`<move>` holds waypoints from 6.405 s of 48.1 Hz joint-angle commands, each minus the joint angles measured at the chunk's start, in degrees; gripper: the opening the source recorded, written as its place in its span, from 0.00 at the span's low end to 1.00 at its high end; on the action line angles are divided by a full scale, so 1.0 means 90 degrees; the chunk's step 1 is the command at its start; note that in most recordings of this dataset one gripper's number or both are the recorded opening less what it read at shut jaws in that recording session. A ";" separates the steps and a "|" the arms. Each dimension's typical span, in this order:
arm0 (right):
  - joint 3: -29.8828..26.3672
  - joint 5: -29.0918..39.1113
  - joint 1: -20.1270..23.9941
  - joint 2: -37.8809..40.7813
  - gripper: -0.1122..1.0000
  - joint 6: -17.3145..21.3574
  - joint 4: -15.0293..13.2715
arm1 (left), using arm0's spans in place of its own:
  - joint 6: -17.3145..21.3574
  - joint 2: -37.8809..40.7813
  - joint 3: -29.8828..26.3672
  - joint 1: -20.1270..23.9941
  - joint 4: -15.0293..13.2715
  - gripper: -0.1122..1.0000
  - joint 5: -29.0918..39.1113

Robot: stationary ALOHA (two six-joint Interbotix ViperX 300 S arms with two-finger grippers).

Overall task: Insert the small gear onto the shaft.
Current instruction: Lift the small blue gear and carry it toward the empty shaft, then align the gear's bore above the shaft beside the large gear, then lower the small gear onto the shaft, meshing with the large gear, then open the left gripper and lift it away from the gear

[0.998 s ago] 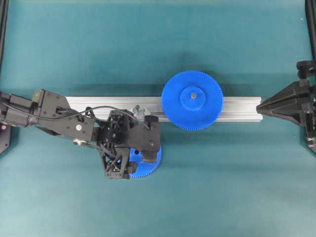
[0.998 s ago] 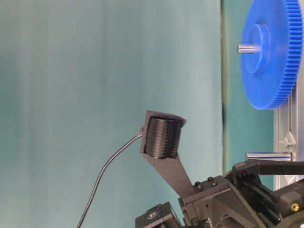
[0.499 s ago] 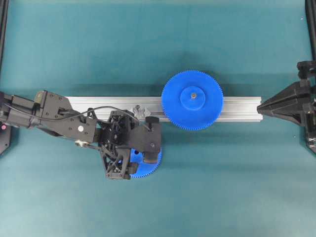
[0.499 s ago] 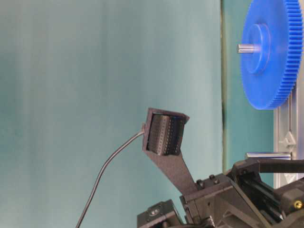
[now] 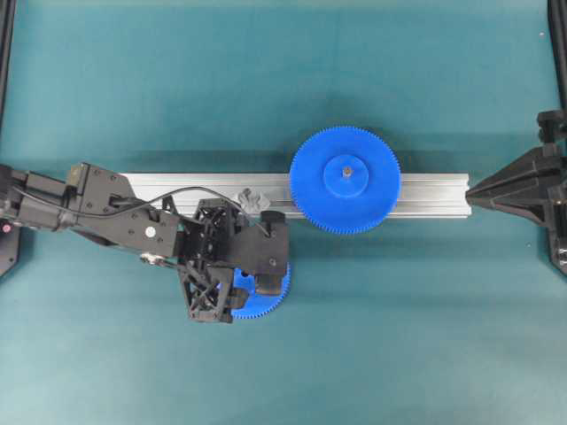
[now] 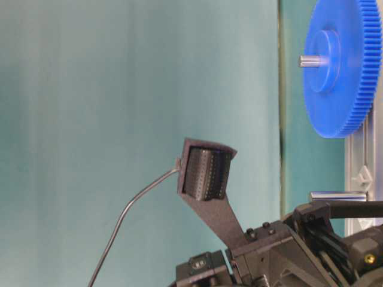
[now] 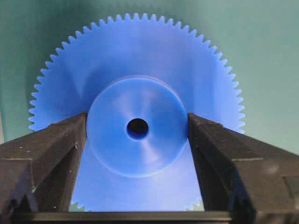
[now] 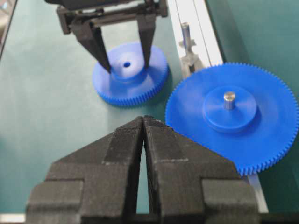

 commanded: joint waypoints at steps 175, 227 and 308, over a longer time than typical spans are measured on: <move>0.0088 -0.0059 0.0010 -0.0342 0.20 0.0342 0.0000 | 0.1787 -0.1006 -0.0693 0.1787 0.0059 0.75 0.1709; 0.0088 -0.0059 0.0010 -0.0342 0.20 0.0361 0.0000 | 0.1631 -0.1035 -0.0400 0.1777 0.0059 0.79 0.1885; 0.0107 0.0000 0.0029 -0.0547 0.20 0.0361 0.0000 | 0.1152 -0.2881 -0.0107 0.1777 0.0059 0.79 0.1865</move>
